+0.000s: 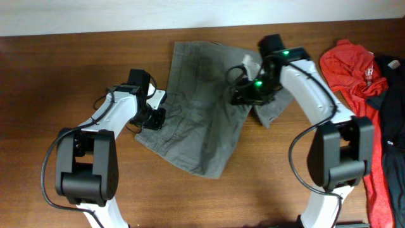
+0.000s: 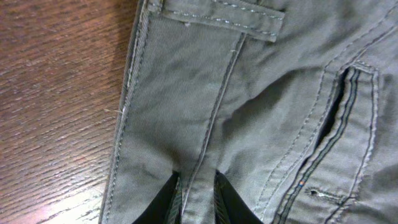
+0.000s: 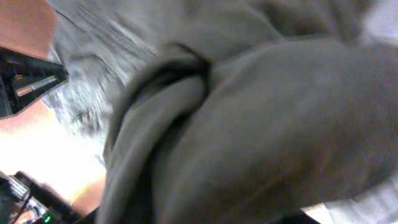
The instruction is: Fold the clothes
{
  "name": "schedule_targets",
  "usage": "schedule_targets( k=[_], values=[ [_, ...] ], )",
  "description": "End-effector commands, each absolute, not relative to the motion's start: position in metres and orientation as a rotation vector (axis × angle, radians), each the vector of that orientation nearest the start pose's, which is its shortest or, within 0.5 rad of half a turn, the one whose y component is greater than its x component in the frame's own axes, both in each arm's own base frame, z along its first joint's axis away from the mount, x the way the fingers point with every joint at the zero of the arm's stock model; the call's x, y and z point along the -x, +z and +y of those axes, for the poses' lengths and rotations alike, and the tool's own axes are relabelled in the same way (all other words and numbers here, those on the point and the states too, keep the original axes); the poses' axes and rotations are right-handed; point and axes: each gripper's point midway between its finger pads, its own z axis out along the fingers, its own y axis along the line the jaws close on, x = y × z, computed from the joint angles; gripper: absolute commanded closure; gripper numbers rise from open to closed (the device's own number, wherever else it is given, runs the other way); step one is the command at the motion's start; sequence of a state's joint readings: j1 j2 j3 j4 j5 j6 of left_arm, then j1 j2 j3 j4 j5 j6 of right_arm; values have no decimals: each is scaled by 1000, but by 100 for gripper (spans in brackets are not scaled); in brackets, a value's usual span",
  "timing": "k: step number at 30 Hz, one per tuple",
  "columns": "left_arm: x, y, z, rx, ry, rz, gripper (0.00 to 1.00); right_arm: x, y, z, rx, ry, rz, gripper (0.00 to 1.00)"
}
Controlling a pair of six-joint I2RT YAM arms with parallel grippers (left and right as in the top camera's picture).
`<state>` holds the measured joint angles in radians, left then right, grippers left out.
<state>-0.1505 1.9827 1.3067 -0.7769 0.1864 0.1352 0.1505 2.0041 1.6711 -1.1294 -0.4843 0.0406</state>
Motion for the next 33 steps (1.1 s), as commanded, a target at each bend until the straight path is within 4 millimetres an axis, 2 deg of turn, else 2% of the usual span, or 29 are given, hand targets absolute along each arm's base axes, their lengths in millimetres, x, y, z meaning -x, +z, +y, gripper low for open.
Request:
schedule_targets(
  k=[1,3,5,6,8,9,11,12,13,14,16,17,19,21,22,25,27,28,30,32,33],
  values=[
    [-374,4,-90,-476,-281,2976,81,-367,123,113,146,739,3052,44],
    [-374,4,-90,-476,-282,2975,81,-351,114,108,119,721,3131,43],
    [-375,4,-90,-476,-281,2972,81,-339,101,112,129,723,3173,42],
    [-375,4,-91,-476,-281,2969,80,-335,88,124,171,756,3163,43],
    [-377,4,-91,-476,-280,2964,80,-342,72,164,259,927,3036,58],
    [-377,4,-91,-476,-280,2962,80,-350,68,184,261,1010,2956,69],
    [-377,4,-91,-476,-280,2960,80,-367,64,213,223,1087,2844,84],
    [-377,4,-91,-476,-280,2961,80,-382,66,233,212,1123,2750,91],
    [-377,4,-91,-476,-280,2962,80,-394,70,250,217,1149,2673,94],
    [-376,4,-91,-476,-280,2965,80,-407,80,278,227,1202,2572,94],
    [-375,4,-90,-476,-280,2971,80,-408,94,304,317,1240,2477,93],
    [-375,4,-90,-476,-280,2972,80,-407,99,308,337,1242,2466,92],
    [-375,4,-90,-476,-280,2971,76,-407,105,302,390,1211,2456,76],
    [-375,4,-90,-476,-280,2971,76,-406,109,282,399,1169,2491,55],
    [-375,4,-90,-476,-280,2971,75,-403,113,264,390,1140,2531,49],
    [-377,4,-91,-476,-280,2964,73,-389,117,226,372,1089,2626,45],
    [-378,4,-91,-475,-279,2958,71,-368,118,185,303,1060,2746,43],
    [-378,4,-91,-475,-279,2957,71,-360,116,175,249,1064,2797,43],
    [-380,5,-91,-475,-278,2951,70,-346,108,165,178,1077,2880,43],
    [-382,5,-92,-475,-277,2941,70,-336,97,172,202,1085,2908,43],
    [-383,5,-92,-475,-277,2937,69,-325,86,184,239,1090,2926,42]
  ],
)
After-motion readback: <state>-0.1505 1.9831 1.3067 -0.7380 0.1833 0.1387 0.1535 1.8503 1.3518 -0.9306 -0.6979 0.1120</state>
